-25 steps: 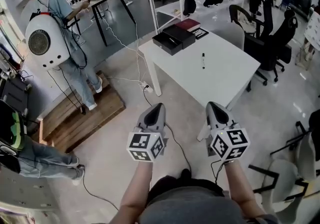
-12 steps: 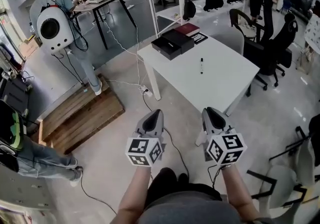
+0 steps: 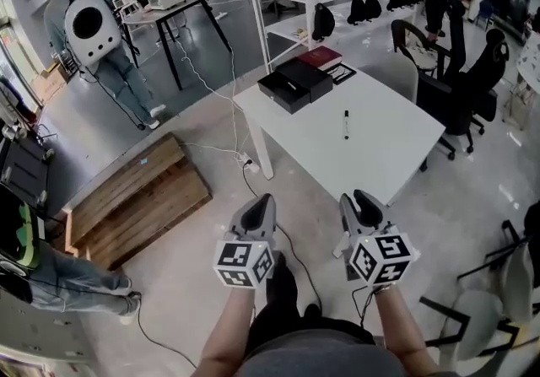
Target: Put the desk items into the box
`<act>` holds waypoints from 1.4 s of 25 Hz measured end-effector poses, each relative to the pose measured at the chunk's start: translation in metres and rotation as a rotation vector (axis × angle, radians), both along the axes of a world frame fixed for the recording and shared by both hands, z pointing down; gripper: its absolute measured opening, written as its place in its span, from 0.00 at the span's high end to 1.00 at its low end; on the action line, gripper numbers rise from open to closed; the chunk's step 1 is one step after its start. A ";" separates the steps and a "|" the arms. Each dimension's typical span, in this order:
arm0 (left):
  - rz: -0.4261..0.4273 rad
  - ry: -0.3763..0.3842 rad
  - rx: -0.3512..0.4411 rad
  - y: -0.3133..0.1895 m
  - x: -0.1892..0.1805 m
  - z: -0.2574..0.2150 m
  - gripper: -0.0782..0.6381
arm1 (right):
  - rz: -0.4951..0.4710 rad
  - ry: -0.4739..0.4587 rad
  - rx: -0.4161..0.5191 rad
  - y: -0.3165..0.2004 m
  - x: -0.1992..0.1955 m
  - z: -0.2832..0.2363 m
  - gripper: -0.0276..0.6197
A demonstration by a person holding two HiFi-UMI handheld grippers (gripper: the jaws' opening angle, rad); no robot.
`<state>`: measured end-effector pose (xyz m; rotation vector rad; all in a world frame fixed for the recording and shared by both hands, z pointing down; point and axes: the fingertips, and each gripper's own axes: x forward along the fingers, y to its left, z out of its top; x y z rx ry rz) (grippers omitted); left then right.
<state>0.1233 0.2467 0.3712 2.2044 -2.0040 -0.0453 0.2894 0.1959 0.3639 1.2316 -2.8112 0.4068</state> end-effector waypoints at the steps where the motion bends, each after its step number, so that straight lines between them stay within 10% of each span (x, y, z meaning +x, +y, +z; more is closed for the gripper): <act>1: 0.000 0.002 -0.003 -0.006 -0.005 0.002 0.88 | 0.002 0.005 -0.007 -0.006 -0.004 0.003 0.78; 23: 0.081 0.047 -0.031 -0.183 -0.172 0.020 0.88 | 0.162 0.053 -0.033 -0.184 -0.139 0.009 0.77; 35: 0.114 0.045 -0.026 -0.231 -0.213 0.026 0.88 | 0.285 0.098 -0.032 -0.236 -0.146 0.019 0.77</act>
